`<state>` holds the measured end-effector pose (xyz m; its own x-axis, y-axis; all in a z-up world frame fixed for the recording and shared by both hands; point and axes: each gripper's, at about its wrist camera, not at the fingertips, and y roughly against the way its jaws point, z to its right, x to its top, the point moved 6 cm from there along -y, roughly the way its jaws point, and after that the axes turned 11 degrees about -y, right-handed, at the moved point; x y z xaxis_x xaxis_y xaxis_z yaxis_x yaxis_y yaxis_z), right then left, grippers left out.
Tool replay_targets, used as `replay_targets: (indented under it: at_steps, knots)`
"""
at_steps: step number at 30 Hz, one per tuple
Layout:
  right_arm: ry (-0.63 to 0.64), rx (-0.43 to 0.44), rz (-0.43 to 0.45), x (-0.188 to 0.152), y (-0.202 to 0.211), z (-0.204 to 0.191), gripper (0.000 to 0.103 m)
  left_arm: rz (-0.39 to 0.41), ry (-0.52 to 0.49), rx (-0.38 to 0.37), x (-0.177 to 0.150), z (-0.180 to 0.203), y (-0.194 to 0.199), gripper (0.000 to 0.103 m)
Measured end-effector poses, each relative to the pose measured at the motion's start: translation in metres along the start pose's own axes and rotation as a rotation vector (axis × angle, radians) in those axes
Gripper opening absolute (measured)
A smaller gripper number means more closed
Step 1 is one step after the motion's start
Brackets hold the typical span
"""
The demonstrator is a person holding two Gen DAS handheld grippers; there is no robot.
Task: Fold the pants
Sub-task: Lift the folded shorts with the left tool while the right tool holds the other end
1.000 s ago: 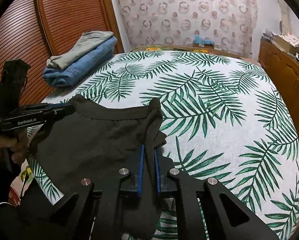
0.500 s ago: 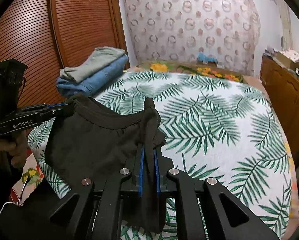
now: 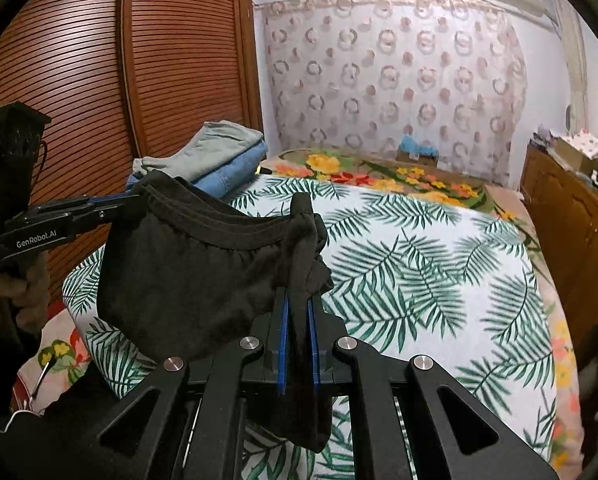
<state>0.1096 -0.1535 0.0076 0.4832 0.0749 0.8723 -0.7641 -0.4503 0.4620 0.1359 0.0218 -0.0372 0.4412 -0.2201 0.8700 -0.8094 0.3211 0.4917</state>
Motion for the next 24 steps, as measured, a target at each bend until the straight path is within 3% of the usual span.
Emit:
replay_targets:
  at_steps: [15,24]
  knots:
    - [0.047,-0.030,-0.014,0.006,-0.039,0.012,0.007,-0.040,0.011,0.013,-0.005,-0.009,-0.031,0.010]
    - [0.051,-0.010,0.016,0.019,-0.044,0.011,0.007,0.000,0.027,0.020,0.000,-0.018,-0.031,0.009]
